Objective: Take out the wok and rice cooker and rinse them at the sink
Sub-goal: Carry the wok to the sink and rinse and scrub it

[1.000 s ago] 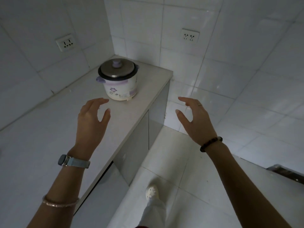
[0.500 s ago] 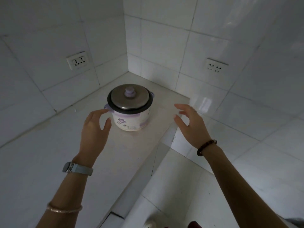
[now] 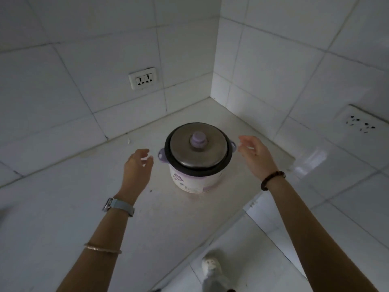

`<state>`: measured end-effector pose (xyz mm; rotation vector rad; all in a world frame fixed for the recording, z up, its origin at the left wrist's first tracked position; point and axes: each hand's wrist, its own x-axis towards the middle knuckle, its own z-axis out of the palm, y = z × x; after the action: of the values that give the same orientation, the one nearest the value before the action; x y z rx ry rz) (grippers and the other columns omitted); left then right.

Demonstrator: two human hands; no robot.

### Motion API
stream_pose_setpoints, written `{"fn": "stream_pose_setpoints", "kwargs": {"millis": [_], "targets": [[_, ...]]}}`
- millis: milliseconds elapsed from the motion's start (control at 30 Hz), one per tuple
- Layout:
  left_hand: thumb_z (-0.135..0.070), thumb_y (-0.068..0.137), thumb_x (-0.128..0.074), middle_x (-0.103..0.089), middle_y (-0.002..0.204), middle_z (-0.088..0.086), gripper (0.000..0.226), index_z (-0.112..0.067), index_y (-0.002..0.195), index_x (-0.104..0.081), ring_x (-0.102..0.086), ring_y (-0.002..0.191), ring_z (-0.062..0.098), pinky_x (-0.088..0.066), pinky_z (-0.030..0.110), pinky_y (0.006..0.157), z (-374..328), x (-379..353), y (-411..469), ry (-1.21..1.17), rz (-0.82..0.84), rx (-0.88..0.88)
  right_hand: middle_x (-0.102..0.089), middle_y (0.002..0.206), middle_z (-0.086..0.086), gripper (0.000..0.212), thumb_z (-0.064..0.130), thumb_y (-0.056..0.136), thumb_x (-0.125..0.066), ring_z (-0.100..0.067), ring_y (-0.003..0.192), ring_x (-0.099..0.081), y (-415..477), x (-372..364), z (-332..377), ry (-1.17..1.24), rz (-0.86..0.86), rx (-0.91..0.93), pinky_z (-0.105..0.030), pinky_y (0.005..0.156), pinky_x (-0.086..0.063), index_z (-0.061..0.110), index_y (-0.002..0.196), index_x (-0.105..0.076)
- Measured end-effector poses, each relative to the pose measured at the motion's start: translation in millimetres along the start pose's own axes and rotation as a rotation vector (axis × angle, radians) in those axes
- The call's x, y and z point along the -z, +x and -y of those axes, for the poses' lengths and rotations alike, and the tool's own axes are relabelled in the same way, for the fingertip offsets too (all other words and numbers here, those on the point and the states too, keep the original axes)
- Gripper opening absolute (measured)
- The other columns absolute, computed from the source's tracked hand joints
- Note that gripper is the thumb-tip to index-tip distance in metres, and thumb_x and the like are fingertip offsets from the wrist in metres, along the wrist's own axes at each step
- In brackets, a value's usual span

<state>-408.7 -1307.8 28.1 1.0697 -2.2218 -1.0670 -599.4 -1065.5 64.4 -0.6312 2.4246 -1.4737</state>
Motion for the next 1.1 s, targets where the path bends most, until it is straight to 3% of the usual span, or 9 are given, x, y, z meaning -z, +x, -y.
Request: {"fn": "stream_pose_setpoints", "kwargs": {"millis": [133,233,333,400,467,633,867,1100], "targets": [[-0.017,0.098,-0.051,-0.066,0.115,0.017,0.031,-0.004,0.125,-0.056,-0.062,0.101,0.034,-0.046,0.034,0.081,-4.9,-27.7,23.3,0.070,-0.012,0.140,-0.059,0.122,-0.004,0.028,0.027,0.095,-0.052,-0.023,0.110,-0.058,54.3,-0.7,-28.6,-0.010,0.063,-0.114,-0.044,0.096,-0.049,0.022,0.122,-0.056],[-0.022,0.099,-0.050,-0.069,0.106,0.017,0.029,-0.005,0.122,-0.057,-0.066,0.093,0.034,-0.054,0.041,0.080,-4.3,-45.1,34.9,0.091,0.005,0.229,-0.062,0.119,-0.007,0.028,0.023,0.093,-0.053,-0.025,0.107,-0.060,84.3,-5.3,-45.4,-0.020,0.099,-0.168,-0.046,0.096,-0.049,0.017,0.121,-0.057],[-0.025,0.101,-0.046,-0.071,0.086,0.011,0.024,-0.008,0.111,-0.060,-0.068,0.075,0.026,-0.056,0.037,0.069,-2.1,-58.5,41.3,0.095,-0.002,0.310,-0.067,0.103,-0.009,0.025,0.016,0.093,-0.052,-0.027,0.096,-0.064,105.0,-9.0,-59.5,-0.014,0.099,-0.187,-0.048,0.091,-0.052,0.012,0.116,-0.060],[-0.024,0.101,-0.045,-0.067,0.071,0.004,0.023,-0.007,0.103,-0.060,-0.064,0.062,0.016,-0.050,0.026,0.058,-0.2,-67.0,43.4,0.087,-0.023,0.339,-0.067,0.090,-0.007,0.022,0.011,0.094,-0.051,-0.025,0.086,-0.066,115.9,-11.0,-66.3,-0.034,0.077,-0.180,-0.045,0.086,-0.055,0.009,0.114,-0.061],[-0.021,0.102,-0.045,-0.061,0.062,-0.001,0.023,-0.006,0.094,-0.060,-0.059,0.056,0.009,-0.042,0.016,0.052,-1.4,-72.7,44.0,0.093,-0.043,0.357,-0.065,0.090,-0.010,0.021,0.007,0.094,-0.052,-0.024,0.078,-0.064,123.0,-13.6,-70.3,-0.053,0.080,-0.162,-0.039,0.078,-0.057,0.005,0.113,-0.061],[-0.016,0.102,-0.043,-0.055,0.059,0.001,0.030,-0.005,0.077,-0.055,-0.052,0.053,0.009,-0.039,0.005,0.043,-5.4,-79.6,46.8,0.096,-0.095,0.398,-0.062,0.083,-0.008,0.020,0.016,0.096,-0.053,-0.018,0.064,-0.061,135.6,-18.5,-80.7,-0.127,0.209,-0.161,-0.024,0.058,-0.052,0.001,0.106,-0.061],[-0.023,0.102,-0.045,-0.056,0.058,0.000,0.036,-0.010,0.070,-0.054,-0.053,0.053,0.009,-0.040,0.009,0.045,-5.9,-79.1,47.5,0.089,-0.116,0.385,-0.061,0.069,-0.005,0.019,0.020,0.100,-0.045,-0.013,0.053,-0.058,136.8,-26.8,-88.5,-0.144,0.278,-0.140,-0.011,0.041,-0.046,0.007,0.092,-0.057],[-0.024,0.101,-0.046,-0.057,0.057,0.003,0.040,-0.011,0.065,-0.055,-0.053,0.052,0.012,-0.038,0.018,0.054,-1.4,-76.1,40.5,0.036,-0.139,0.354,-0.058,0.065,-0.006,0.023,0.019,0.100,-0.044,-0.013,0.049,-0.053,128.7,-35.7,-88.9,-0.129,0.199,-0.083,-0.011,0.039,-0.043,0.006,0.086,-0.056]]}}
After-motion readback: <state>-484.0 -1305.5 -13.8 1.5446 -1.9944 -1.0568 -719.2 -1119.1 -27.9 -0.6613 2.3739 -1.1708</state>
